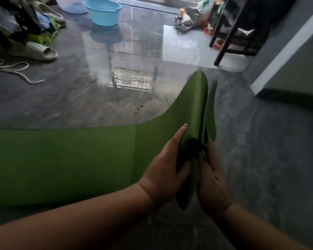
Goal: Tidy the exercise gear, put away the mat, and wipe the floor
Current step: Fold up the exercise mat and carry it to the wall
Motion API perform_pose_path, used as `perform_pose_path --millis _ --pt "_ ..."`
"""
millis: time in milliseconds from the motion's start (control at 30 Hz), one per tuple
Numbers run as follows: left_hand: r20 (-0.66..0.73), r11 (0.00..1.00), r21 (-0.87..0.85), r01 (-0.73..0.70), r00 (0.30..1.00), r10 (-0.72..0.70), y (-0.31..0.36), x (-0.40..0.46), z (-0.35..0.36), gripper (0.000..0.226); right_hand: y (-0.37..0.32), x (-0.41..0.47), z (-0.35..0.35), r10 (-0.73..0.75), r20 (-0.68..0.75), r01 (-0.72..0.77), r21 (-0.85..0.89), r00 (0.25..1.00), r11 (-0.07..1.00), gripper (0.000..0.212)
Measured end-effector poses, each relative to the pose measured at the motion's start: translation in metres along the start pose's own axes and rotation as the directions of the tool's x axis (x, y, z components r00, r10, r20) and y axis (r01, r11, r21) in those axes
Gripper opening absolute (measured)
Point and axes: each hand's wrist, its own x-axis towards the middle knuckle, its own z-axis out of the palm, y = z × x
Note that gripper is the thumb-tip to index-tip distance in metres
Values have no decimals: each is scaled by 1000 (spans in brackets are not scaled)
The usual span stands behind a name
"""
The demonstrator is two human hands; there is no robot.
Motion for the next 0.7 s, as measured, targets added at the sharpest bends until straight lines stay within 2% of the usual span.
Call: perform_pose_path --millis 67,133,267,367,467,567,700 --pt "18 999 -40 2 1000 -1 9 8 26 84 4 2 -27 7 -43 -9 -46 999 999 47" --pt "26 997 -78 22 999 -20 12 9 42 83 16 2 -46 18 -26 -20 -89 1000 996 51" --pt "41 997 -58 55 998 -52 7 -5 29 84 42 -6 -53 7 117 16 -187 993 982 58" --pt "73 996 -17 84 994 -82 12 -14 -5 81 54 -12 -39 -73 199 128 -280 977 951 58" --pt "54 983 167 78 995 -89 16 -16 -41 78 67 -16 -20 -115 343 238 -343 932 909 58" --pt "35 901 423 94 992 -120 10 -13 -72 65 78 -21 1 -82 420 263 -393 904 881 59" --pt "36 790 593 155 975 -218 -19 -17 -102 49 86 -23 27 -107 547 427 -501 830 753 68"
